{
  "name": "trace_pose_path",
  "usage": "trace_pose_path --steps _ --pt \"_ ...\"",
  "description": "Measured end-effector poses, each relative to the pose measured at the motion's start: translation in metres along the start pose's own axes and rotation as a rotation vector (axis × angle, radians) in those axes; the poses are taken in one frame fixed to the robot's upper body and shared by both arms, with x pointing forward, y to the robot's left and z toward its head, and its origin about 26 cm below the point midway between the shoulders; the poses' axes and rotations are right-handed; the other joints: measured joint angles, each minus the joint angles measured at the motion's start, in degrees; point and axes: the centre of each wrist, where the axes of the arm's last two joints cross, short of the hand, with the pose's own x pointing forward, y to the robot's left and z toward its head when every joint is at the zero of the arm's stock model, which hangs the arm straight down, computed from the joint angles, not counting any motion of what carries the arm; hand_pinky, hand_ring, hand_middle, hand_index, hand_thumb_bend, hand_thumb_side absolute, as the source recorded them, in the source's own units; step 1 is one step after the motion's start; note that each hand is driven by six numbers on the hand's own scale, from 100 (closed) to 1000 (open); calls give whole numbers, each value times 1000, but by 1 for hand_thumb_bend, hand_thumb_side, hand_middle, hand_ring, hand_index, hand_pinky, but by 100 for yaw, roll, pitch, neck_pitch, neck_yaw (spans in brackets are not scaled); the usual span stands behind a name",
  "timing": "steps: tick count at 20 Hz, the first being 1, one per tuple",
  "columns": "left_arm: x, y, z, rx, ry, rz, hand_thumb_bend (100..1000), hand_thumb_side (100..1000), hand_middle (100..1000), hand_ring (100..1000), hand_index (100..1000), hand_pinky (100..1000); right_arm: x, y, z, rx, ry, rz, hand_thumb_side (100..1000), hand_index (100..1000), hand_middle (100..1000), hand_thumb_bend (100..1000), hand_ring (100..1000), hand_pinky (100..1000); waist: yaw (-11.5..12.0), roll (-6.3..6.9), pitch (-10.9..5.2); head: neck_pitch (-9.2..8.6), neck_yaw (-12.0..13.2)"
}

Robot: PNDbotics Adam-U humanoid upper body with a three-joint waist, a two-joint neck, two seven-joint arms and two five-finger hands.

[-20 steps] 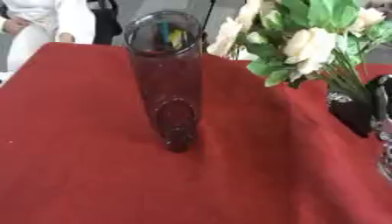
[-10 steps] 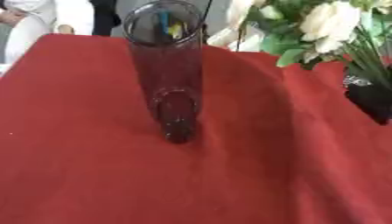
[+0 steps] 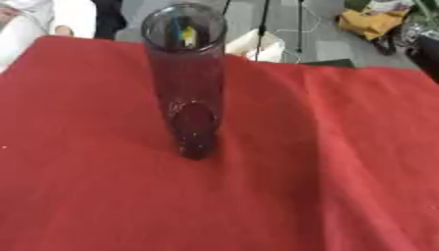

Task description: Arrange flowers into the vase.

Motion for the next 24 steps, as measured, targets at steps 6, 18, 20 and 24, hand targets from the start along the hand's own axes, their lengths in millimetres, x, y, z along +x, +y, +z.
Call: trace_pose_path --steps 6,18,20,24 --pt "0 -4 0 -14 3 17 100 1000 894 922 896 829 11 -13 -8 -52 -88 -247 722 100 100 100 100 100 -7 4 -99 14 -218" --pt "0 -7 1 -32 6 35 100 1000 893 921 896 829 29 -24 -16 -69 -174 -517 702 100 100 100 100 100 122 -9 -244 144 -481" --pt "0 -7 1 -33 6 38 100 1000 893 921 896 829 33 -27 -18 -70 -191 -559 698 100 100 100 100 100 151 -18 -289 141 -569" --pt "1 -7 1 -37 6 42 100 1000 893 921 896 829 42 -32 -21 -65 -215 -639 682 100 100 100 100 100 228 -37 -309 109 -741"
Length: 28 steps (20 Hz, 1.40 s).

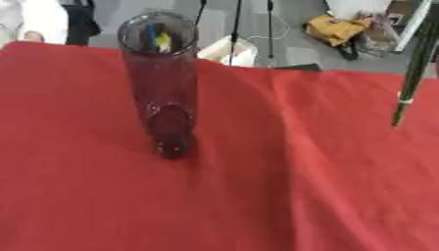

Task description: Arrange flowers into the vase.

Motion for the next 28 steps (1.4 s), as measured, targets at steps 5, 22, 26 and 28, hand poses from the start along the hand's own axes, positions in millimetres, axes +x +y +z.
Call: trace_pose_path --steps 5,22,26,28 --pt "0 -1 0 -7 2 7 100 1000 894 921 896 829 13 2 -7 0 -30 -109 662 100 100 100 100 100 132 -48 -1 -8 -134" --pt "0 -3 -1 -15 -1 12 100 1000 893 921 896 829 45 8 -20 -30 -98 -448 591 100 100 100 100 100 351 -253 37 -169 -379" --pt "1 -3 -2 -20 -7 15 100 1000 893 922 896 830 50 9 -22 -38 -85 -490 586 100 100 100 100 100 396 -286 37 -291 -514" --pt "1 -5 -3 -25 -7 20 100 1000 893 922 896 830 52 9 -23 -40 -85 -510 584 100 100 100 100 100 432 -312 37 -329 -589"
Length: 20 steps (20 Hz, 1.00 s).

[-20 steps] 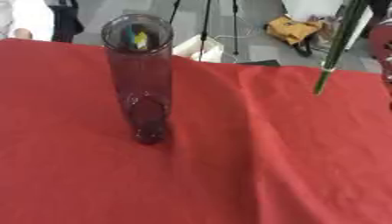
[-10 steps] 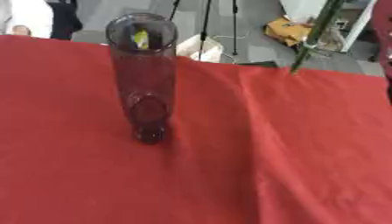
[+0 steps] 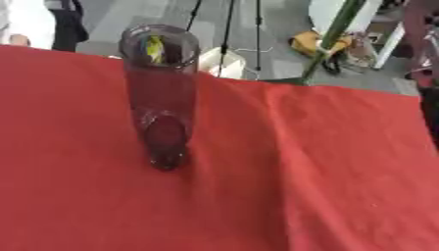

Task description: Arrange flowers into the vase.

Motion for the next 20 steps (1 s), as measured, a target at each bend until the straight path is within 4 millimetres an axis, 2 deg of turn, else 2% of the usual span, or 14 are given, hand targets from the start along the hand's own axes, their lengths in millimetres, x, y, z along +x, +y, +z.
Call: trace_pose_path --steps 6,15,20 --pt "0 -1 -1 -9 0 8 100 1000 891 923 896 830 4 3 -2 3 -20 -50 575 100 100 100 100 100 108 -65 -3 -53 -177" --pt "0 -3 1 -4 10 22 100 1000 891 923 896 830 9 7 -6 26 -26 -146 555 100 100 100 100 100 264 -99 -4 -34 -289" --pt "1 -8 -2 1 4 48 100 1000 891 923 896 830 10 9 -9 34 -53 -170 548 100 100 100 100 100 486 -87 -48 -112 -505"
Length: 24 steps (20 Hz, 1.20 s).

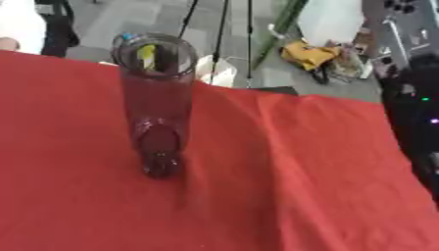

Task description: Arrange flowers into the vase.

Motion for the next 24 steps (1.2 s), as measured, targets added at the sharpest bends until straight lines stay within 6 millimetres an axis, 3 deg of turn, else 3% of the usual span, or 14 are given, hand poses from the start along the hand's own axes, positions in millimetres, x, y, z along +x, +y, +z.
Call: trace_pose_path --steps 5,9,12,24 --pt "0 -3 0 -2 3 19 100 1000 892 924 896 831 -3 -1 -4 -9 -34 21 535 100 100 100 100 100 62 13 -27 -69 -161" --pt "0 -8 2 2 17 47 100 1000 892 924 896 831 6 3 -12 19 -113 11 532 100 100 100 100 100 284 114 -149 -167 -597" --pt "0 -10 2 4 24 63 100 1000 892 924 896 831 4 1 -16 39 -151 35 531 100 100 100 100 100 332 114 -163 -168 -758" --pt "1 -20 -2 -2 11 121 100 1000 892 924 896 831 -18 9 -14 68 -209 149 523 100 100 100 100 100 634 115 -166 -183 -1040"
